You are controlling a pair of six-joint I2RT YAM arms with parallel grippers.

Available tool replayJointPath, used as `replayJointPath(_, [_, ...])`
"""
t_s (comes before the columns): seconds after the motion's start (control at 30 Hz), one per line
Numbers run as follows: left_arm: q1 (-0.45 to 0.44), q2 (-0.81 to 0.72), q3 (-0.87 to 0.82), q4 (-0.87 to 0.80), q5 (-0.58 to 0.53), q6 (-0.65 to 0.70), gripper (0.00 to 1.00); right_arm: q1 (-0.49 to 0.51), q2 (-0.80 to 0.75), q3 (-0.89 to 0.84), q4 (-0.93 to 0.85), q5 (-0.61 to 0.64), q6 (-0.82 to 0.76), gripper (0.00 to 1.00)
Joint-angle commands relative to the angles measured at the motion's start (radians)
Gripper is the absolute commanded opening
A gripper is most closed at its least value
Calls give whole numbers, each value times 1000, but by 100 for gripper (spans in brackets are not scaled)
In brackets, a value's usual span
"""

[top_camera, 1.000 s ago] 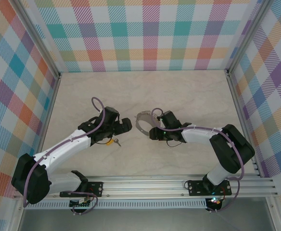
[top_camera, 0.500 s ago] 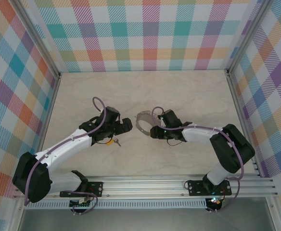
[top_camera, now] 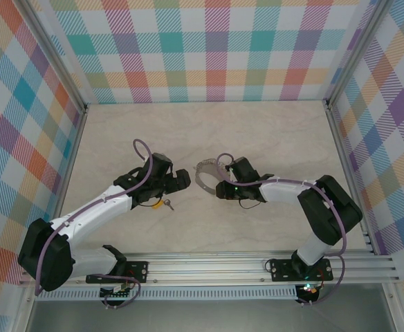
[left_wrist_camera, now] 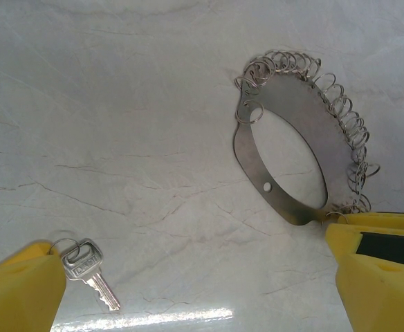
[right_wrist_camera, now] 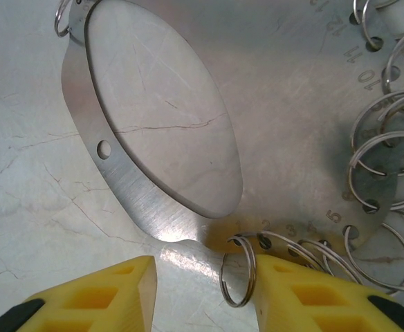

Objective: Put the keys on the keyring

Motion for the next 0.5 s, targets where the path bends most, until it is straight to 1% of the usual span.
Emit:
replayJointPath(0.0, [-15,8,17,7,-10,17,100,-4,5,4,15,-6,-14,40])
replayJointPath(0.13, [-15,10,19,8,-9,17,100,-5,2,-5,14,-3,-13,37])
replayJointPath(0.47, [-15,13,21,3,-18,17,100,-8,3,-13,-1,15,-16,21])
